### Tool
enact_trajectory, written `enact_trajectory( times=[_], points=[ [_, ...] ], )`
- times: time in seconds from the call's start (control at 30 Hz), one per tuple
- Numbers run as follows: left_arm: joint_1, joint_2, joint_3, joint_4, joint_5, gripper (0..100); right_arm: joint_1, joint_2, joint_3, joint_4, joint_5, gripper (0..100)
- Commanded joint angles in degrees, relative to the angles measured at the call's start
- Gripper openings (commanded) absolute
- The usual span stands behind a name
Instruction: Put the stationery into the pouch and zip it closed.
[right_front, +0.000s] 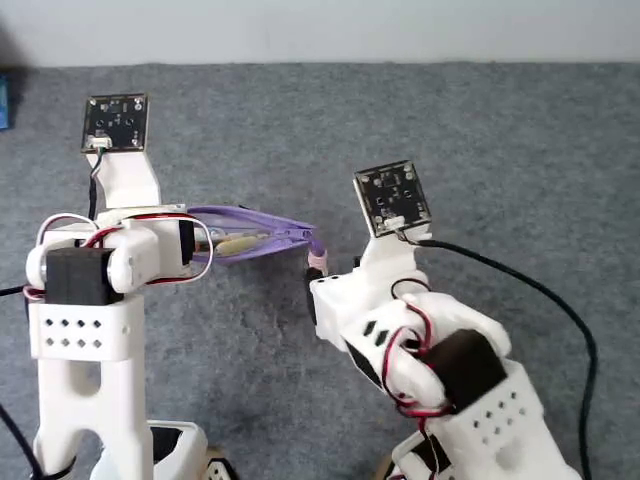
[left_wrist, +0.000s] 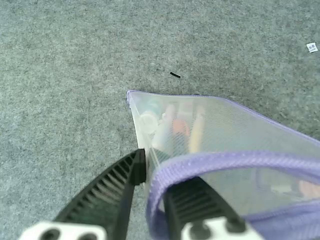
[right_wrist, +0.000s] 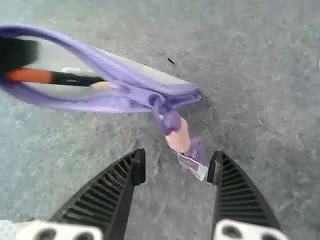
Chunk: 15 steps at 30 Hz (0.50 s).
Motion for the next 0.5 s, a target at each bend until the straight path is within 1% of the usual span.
enact_trajectory(
  times=[0.0, 0.13, 0.33, 0.47],
  points=[
    [0.3, -0.4, -1.6, -1.2, -0.4, 1, 0.6, -0.5, 4.0, -6.9, -1.2, 21.5],
    [0.3, -0.5, -1.6, -1.1, -0.4, 1, 0.6, -0.1, 9.8, -13.0, -1.1, 20.8],
    [0.3, -0.5, -1.6, -1.1, -0.4, 1, 0.8, -0.2, 16.4, -20.7, -1.3, 5.7],
    [0.3, -0.5, -1.6, -1.1, -0.4, 1, 1.8, -0.1, 17.1, -23.3, -1.3, 4.4]
  ],
)
